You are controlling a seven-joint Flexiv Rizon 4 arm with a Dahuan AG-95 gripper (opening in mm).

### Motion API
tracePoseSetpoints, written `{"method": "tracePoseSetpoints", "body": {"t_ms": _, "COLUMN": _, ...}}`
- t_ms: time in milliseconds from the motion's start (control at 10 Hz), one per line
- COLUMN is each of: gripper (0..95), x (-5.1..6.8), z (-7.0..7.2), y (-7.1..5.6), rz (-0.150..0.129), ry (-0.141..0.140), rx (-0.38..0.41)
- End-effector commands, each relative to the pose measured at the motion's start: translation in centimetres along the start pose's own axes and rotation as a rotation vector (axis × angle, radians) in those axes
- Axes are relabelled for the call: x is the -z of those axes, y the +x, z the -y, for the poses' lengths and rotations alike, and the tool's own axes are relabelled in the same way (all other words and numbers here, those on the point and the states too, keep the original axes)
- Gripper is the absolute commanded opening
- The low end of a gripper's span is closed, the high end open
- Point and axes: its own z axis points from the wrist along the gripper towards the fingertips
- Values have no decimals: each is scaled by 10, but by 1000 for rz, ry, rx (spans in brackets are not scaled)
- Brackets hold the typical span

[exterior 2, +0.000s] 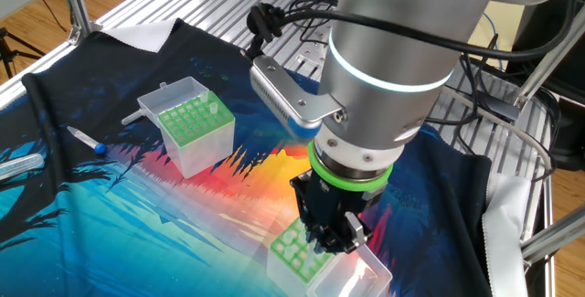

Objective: Transfer all large pipette tips from one holder to another

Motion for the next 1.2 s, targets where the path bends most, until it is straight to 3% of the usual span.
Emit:
{"method": "tracePoseSetpoints", "body": {"t_ms": 100, "gripper": 0, "x": 8, "z": 4, "y": 0, "rz": -12, "ry": -4, "rx": 6}}
{"method": "tracePoseSetpoints", "body": {"t_ms": 300, "gripper": 0, "x": 19, "z": 9, "y": 4, "rz": -12, "ry": -8, "rx": 5}}
{"method": "tracePoseSetpoints", "body": {"t_ms": 800, "gripper": 0, "x": 66, "z": 19, "y": 14, "rz": -27, "ry": -14, "rx": -17}}
{"method": "tracePoseSetpoints", "body": {"t_ms": 1000, "gripper": 0, "x": 79, "z": 18, "y": 16, "rz": -35, "ry": -7, "rx": -1}}
{"method": "tracePoseSetpoints", "body": {"t_ms": 1200, "gripper": 0, "x": 86, "z": 27, "y": 15, "rz": -33, "ry": 3, "rx": 46}}
